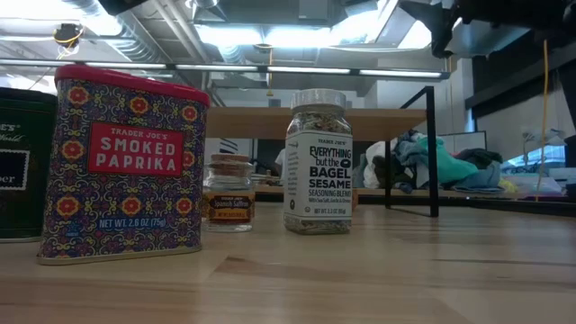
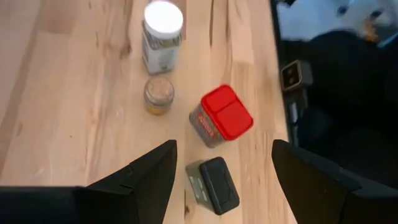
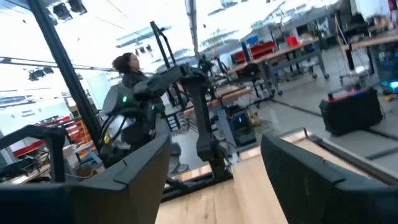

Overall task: Shelf spices
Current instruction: Put the green seasoning can on the shelf

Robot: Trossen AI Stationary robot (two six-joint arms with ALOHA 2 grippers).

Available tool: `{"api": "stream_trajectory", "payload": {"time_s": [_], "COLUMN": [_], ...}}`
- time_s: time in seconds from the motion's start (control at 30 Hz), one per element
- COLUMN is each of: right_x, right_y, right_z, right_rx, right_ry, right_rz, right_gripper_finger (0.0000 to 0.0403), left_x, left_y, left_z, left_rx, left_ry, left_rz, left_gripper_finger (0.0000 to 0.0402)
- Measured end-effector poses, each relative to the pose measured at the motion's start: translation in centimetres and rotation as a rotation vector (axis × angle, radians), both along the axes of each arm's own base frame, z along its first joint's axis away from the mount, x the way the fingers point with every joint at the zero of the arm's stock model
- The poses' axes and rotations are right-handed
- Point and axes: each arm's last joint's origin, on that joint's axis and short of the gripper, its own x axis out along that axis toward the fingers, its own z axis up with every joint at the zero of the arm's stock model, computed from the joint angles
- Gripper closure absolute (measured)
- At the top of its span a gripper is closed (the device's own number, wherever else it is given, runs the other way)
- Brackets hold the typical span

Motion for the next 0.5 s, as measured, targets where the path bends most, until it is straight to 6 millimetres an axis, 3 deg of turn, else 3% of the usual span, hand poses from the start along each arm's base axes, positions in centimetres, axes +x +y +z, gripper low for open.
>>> {"api": "stream_trajectory", "payload": {"time_s": [0.2,0.5], "right_x": [-0.3,-0.9], "right_y": [0.0,0.2], "right_z": [1.0,2.4], "right_rx": [-0.086,-0.181], "right_ry": [-0.100,-0.252], "right_rz": [-0.036,-0.071], "right_gripper_finger": [0.0143,0.0143], "left_x": [2.5,4.0], "left_y": [-2.0,-2.9], "left_z": [-1.1,-2.3], "left_rx": [0.051,0.055], "left_ry": [0.173,0.357], "left_rz": [-0.007,0.071], "left_gripper_finger": [0.0147,0.0147]}}
